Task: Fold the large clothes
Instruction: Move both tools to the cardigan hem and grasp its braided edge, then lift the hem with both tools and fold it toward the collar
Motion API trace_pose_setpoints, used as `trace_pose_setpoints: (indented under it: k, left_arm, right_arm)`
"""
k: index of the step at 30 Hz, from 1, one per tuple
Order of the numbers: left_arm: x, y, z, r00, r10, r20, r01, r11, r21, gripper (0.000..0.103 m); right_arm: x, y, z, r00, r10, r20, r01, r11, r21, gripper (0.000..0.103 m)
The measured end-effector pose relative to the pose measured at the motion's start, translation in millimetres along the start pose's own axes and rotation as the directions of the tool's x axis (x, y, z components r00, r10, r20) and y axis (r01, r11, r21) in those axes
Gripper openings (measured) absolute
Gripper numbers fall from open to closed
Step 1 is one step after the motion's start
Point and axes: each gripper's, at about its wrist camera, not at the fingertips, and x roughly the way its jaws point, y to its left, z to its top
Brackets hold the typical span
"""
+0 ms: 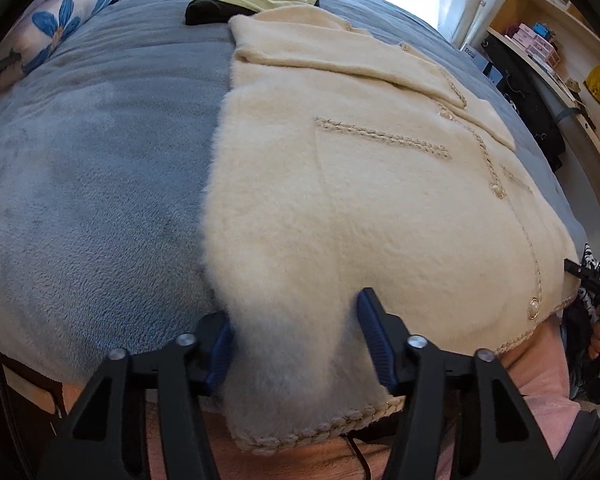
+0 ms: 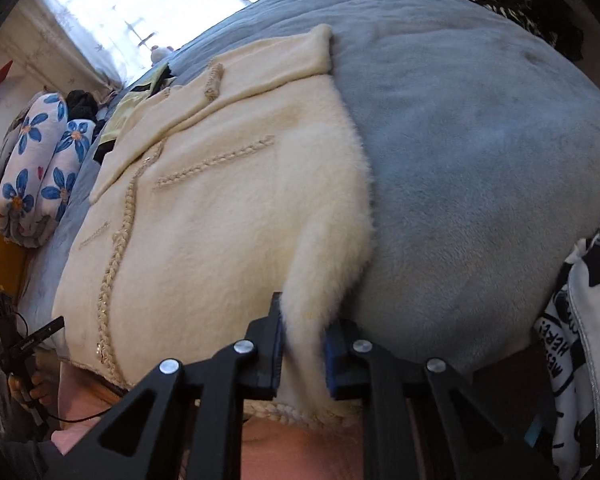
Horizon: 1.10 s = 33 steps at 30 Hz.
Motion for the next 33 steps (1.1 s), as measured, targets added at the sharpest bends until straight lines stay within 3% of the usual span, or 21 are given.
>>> trace_pose_setpoints:
  k: [4, 11, 22, 24, 26, 30, 33]
  left_arm:
    - [-1, -9, 0, 1.0, 0.017, 0.007, -0.017, 0.999, 0.031, 0.041]
    - [1, -4, -1, 1.0, -0.01, 0.005, 0.01, 1.0, 0.006, 0.041]
    - [6, -3, 2, 1.0, -0.004, -0.009, 0.003, 1.0, -0.003, 0.044]
    - [5, -8, 4, 1.0, 0.0, -0.012, 0.0, 1.0, 0.024, 0.033]
    - [5, -14, 6, 1.0, -0.006, -0.014, 0.006, 0.999, 0.037, 0.014]
    - [3, -24, 9, 1.0, 0.03, -0.006, -0.03, 0.998, 0.05, 0.012]
    - [-7, -21, 14, 1.0, -0.004, 0.005, 0.004, 1.0, -0.004, 0.011]
  right_arm:
    - [8, 3, 0, 1.0, -0.018, -0.019, 0.018, 1.0, -0.012, 0.017]
    - [17, -12, 1, 0.998, 0.039, -0.051, -0.035, 0.996, 0.084, 0.02]
    - [19, -11, 0, 0.999, 0.017, -0.04, -0.013, 0.994, 0.105, 0.022]
    - [19, -10, 0, 0.999, 0.01, -0.036, -0.006, 0.995, 0.095, 0.022]
    - [18, -6, 1, 0.999, -0.007, -0.033, 0.01, 0.997, 0.075, 0.02]
    - [17, 6, 4, 0.997, -0.062, -0.038, 0.063, 0.998, 0.018, 0.016]
    - [10, 13, 11, 0.996, -0.089, -0.033, 0.089, 0.996, 0.002, 0.014]
